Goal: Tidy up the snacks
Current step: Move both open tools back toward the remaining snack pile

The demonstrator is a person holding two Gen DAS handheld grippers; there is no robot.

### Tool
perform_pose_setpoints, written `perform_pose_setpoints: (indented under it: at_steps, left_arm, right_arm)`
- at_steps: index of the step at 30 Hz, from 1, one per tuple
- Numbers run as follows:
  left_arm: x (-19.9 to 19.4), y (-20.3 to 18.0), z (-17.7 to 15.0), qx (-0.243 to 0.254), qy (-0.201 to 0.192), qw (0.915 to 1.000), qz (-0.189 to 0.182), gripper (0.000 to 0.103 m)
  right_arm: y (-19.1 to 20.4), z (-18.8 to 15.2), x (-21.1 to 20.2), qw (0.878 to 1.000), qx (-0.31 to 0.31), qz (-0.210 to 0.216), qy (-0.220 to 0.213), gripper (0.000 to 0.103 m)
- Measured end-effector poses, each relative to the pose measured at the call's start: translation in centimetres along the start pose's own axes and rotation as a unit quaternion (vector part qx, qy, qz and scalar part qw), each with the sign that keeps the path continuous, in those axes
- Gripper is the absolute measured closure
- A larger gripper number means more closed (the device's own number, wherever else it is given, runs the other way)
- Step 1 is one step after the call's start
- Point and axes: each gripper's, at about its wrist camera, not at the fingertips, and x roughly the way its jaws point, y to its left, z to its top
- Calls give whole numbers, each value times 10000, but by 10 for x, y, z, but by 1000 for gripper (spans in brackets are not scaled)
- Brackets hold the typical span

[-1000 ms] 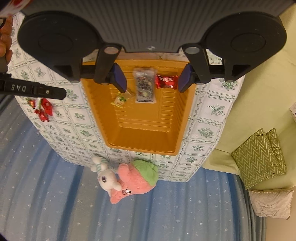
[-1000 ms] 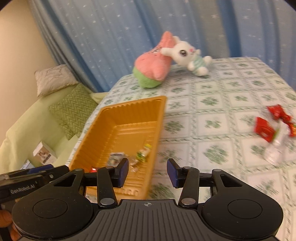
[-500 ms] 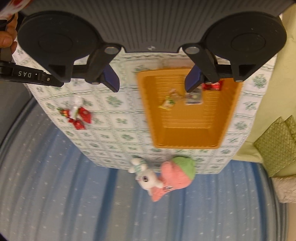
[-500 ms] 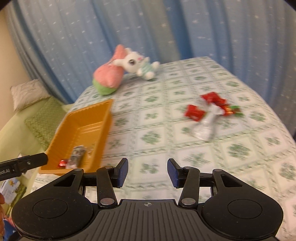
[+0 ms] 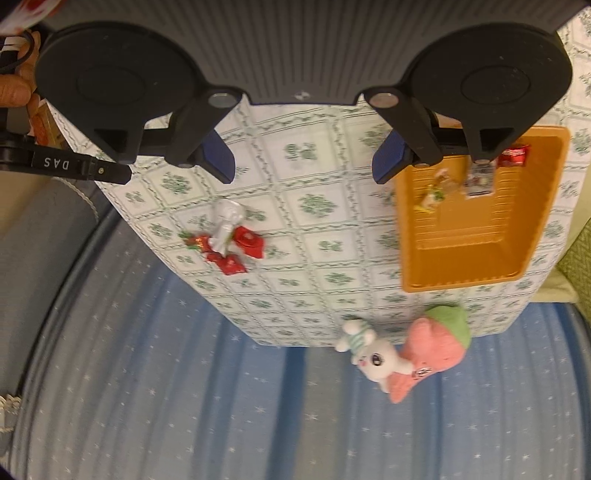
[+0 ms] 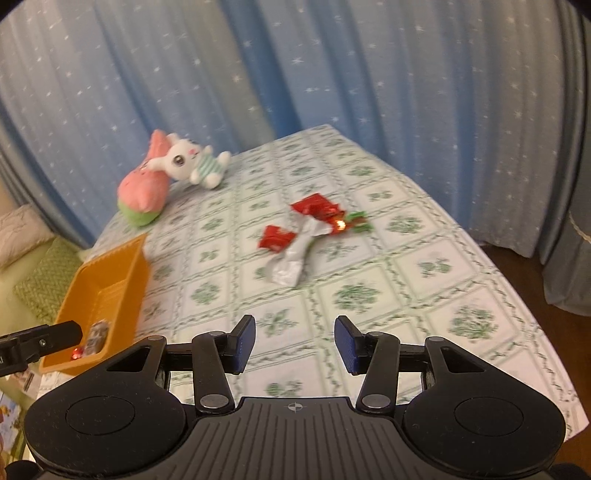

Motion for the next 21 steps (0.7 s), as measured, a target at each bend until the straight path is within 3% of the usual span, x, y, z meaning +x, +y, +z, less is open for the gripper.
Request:
perform_pose_setpoints:
  at_steps: [10, 21]
  left_arm:
    - [37, -30, 10, 181, 129, 9994, -253, 24]
    - [102, -55, 21, 443, 299, 9976, -434, 24]
  right_arm:
    - [-33, 9, 4, 9996, 214, -177, -98, 55]
    - [-63, 37, 47, 9994, 174, -289, -114, 55]
